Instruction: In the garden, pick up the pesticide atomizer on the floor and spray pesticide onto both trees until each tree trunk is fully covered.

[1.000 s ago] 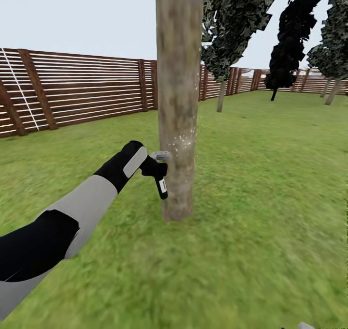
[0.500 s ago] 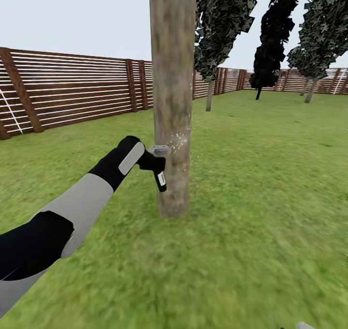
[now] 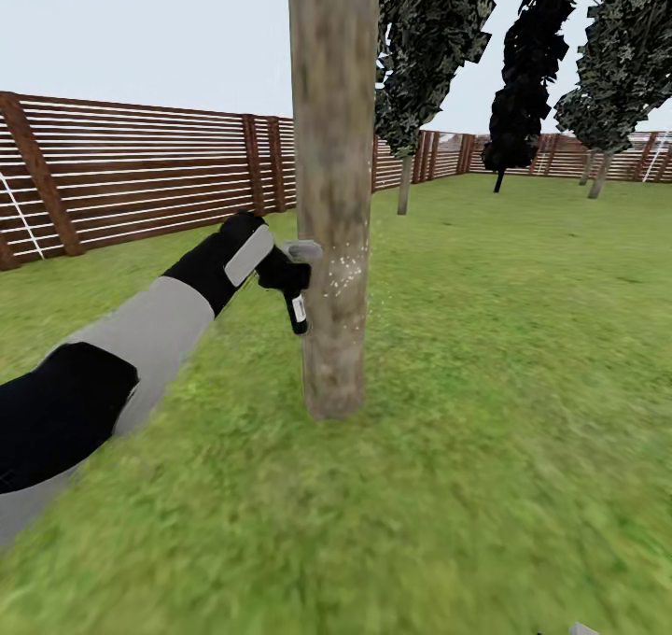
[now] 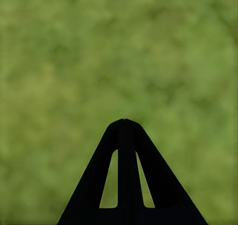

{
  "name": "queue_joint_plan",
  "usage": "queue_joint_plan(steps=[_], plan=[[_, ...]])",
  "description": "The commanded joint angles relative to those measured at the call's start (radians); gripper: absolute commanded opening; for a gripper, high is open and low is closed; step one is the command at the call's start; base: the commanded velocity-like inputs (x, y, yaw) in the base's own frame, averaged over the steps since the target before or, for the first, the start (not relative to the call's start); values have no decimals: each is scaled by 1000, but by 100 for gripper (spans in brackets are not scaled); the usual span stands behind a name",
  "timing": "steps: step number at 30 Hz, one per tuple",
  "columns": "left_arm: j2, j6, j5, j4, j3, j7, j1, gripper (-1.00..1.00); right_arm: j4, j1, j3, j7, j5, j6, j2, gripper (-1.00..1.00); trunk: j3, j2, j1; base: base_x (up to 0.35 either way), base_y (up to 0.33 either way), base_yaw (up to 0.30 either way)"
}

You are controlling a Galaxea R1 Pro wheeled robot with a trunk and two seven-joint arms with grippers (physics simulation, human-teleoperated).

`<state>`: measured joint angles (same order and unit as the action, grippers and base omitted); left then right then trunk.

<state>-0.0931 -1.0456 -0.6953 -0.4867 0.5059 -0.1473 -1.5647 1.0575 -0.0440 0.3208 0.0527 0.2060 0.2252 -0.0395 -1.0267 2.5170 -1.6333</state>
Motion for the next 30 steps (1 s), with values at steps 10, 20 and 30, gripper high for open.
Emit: queue_joint_plan(steps=[10,20,30], plan=[[-65,-2,-15,263,8,-7,-316,-100,2,0,-4,7,10,5,0,-100,-1,0,0,0,0,0],[-76,-2,-15,287,8,-6,-400,-100,1,0,-20,10,11,5,0,-100,-1,0,0,0,0,0],[-81,-2,-17,287,8,-5,-495,-100,2,0,-20,10,10,5,1,-100,-1,0,0,0,0,0]])
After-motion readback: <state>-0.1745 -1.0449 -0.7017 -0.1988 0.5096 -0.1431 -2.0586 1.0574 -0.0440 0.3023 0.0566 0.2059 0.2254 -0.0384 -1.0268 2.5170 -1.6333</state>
